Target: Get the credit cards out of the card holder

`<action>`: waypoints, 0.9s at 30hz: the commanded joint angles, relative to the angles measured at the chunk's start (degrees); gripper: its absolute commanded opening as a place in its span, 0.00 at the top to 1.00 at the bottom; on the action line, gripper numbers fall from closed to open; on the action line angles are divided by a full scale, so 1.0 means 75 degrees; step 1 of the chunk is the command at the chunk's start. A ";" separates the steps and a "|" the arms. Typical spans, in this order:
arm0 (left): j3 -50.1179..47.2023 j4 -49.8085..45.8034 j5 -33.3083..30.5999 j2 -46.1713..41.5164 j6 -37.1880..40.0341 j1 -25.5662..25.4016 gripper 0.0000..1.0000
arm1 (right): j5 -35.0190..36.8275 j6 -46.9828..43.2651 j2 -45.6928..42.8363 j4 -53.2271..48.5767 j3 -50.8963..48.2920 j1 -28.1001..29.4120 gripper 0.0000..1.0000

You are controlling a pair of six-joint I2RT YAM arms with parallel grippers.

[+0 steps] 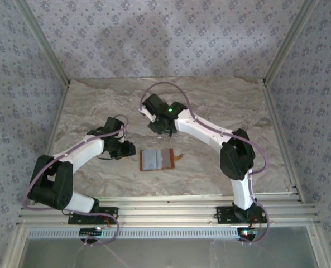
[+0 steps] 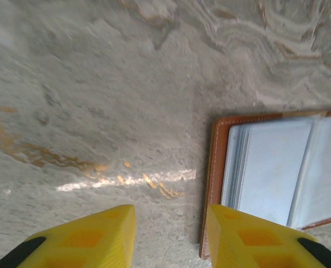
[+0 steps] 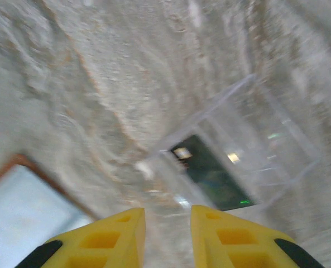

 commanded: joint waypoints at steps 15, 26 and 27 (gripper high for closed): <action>-0.1007 0.0713 0.0935 -0.1283 -0.0072 0.1292 0.60 | -0.4106 0.5809 0.0421 0.1760 -0.1679 0.0551 0.66; -0.1165 0.0811 0.1148 -0.1262 -0.0078 0.1292 0.59 | -0.4157 0.5669 0.1020 0.1460 -0.1547 0.0610 0.64; -0.1184 0.0820 0.1179 -0.1274 -0.0094 0.1292 0.59 | -0.4066 0.5656 0.1033 0.1377 -0.1556 0.0610 0.64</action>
